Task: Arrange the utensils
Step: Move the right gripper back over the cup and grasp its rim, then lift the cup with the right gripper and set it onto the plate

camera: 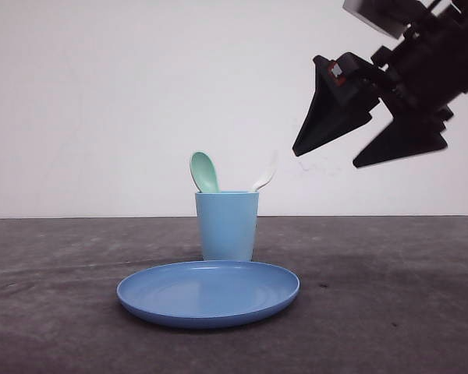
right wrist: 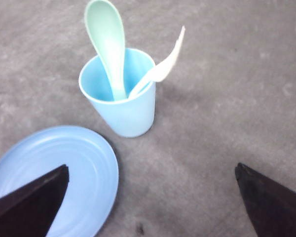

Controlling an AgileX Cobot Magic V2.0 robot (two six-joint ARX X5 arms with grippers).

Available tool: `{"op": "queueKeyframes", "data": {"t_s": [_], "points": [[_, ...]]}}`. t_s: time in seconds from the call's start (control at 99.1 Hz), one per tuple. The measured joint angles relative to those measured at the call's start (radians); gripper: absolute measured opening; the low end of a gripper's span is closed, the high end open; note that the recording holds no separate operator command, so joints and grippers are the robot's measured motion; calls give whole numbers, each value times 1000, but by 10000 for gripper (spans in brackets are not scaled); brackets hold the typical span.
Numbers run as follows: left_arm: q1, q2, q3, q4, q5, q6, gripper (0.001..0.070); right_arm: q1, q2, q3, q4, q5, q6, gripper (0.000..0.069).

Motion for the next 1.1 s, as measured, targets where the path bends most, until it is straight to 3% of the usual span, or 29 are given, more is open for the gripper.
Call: {"op": "queueKeyframes", "data": {"t_s": [0.515, 0.848, 1.1], "points": [[0, 0, 0, 0, 0, 0, 347, 64, 339, 36, 361, -27, 45, 682], [0, 0, 0, 0, 0, 0, 347, 97, 573, 288, 373, -52, 64, 682], [0, 0, 0, -1, 0, 0, 347, 124, 629, 359, 314, -47, 56, 681]]}}
